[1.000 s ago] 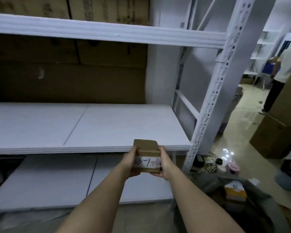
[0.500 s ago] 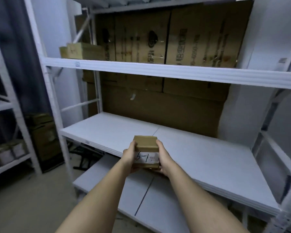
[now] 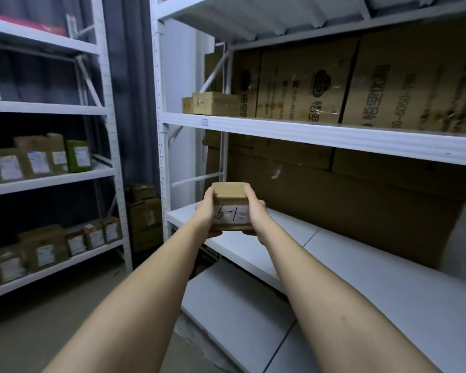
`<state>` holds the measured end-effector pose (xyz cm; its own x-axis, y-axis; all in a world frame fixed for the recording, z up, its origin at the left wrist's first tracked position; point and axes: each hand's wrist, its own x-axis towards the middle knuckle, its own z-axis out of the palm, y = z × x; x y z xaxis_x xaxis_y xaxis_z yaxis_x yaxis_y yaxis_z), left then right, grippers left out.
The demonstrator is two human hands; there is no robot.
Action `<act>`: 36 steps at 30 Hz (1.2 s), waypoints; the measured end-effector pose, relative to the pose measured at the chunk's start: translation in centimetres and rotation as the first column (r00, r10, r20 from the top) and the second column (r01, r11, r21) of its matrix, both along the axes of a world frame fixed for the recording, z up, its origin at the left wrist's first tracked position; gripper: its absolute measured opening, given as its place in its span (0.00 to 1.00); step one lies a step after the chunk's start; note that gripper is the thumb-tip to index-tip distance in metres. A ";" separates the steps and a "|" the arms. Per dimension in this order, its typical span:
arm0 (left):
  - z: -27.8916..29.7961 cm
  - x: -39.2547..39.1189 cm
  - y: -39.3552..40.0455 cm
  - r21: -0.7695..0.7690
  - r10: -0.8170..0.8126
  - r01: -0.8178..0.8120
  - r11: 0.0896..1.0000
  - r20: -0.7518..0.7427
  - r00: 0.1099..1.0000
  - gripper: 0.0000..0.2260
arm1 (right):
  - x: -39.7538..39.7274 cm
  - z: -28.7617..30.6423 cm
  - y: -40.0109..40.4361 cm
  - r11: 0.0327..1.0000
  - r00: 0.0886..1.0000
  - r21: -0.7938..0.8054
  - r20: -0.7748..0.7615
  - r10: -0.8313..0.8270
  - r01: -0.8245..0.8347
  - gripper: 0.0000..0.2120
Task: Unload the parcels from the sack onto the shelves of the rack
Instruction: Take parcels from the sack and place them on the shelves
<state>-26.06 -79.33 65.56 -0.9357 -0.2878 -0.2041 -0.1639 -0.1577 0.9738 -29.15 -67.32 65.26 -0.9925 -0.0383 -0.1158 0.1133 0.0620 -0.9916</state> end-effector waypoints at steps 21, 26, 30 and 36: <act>12.9 -15.4 -24.4 -0.231 -0.188 0.111 0.967 -0.347 0.919 0.37 | -13.0 12.9 -24.3 0.990 0.891 0.012 -0.438 -0.119 0.138 0.49; 15.0 -19.4 -25.7 -0.222 -0.224 0.142 0.965 -0.407 0.885 0.41 | -16.9 15.9 -25.8 0.964 0.842 0.107 -0.517 -0.155 0.243 0.53; 16.3 -25.2 -25.8 -0.205 -0.243 0.167 0.964 -0.435 0.867 0.47 | -20.1 17.5 -25.7 0.902 0.762 0.209 -0.624 -0.175 0.378 0.43; 19.1 -29.5 -24.0 -0.293 -0.350 0.231 0.928 -0.475 0.807 0.31 | -26.1 18.9 -23.8 0.741 0.613 0.253 -0.746 -0.260 0.622 0.36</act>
<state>-55.53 -103.38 84.64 -0.9327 0.0349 0.3589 0.3600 0.0345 0.9323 -55.24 -91.15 84.12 -0.6889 0.3011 0.6593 -0.3749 0.6305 -0.6796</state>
